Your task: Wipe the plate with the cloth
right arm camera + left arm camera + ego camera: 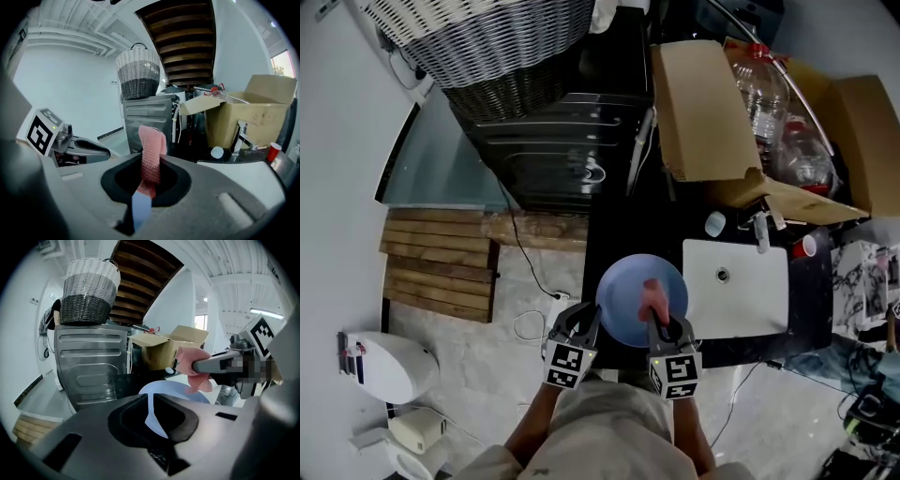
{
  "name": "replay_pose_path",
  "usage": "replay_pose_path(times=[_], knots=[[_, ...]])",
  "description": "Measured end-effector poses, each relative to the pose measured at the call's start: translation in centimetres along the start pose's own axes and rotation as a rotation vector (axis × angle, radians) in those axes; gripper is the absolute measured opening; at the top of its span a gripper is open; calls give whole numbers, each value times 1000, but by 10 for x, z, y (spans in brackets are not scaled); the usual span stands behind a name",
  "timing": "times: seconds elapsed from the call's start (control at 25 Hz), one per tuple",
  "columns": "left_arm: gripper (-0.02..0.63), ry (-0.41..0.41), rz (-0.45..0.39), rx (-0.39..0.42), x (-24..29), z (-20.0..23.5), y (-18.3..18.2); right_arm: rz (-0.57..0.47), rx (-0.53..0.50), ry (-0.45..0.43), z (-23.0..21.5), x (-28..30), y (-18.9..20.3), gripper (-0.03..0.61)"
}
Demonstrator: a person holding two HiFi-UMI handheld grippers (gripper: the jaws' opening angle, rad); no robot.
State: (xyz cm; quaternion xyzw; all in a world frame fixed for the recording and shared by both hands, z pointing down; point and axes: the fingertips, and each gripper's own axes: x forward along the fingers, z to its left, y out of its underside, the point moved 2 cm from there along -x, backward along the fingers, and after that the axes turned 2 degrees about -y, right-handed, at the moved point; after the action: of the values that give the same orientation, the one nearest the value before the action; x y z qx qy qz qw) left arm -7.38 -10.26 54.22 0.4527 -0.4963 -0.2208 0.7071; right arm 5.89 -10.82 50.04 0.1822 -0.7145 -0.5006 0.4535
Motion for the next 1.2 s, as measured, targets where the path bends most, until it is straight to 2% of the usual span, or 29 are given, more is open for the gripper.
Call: replay_pose_path(times=[0.4, 0.8, 0.88, 1.2], knots=[[35, -57, 64, -35, 18, 9, 22, 22, 25, -87, -4, 35, 9, 26], [37, -52, 94, -77, 31, 12, 32, 61, 44, -178, 5, 70, 17, 26], [75, -52, 105, -82, 34, 12, 33, 67, 46, -191, 6, 77, 18, 25], [77, -66, 145, -86, 46, 15, 43, 80, 69, -233, 10, 103, 24, 26]])
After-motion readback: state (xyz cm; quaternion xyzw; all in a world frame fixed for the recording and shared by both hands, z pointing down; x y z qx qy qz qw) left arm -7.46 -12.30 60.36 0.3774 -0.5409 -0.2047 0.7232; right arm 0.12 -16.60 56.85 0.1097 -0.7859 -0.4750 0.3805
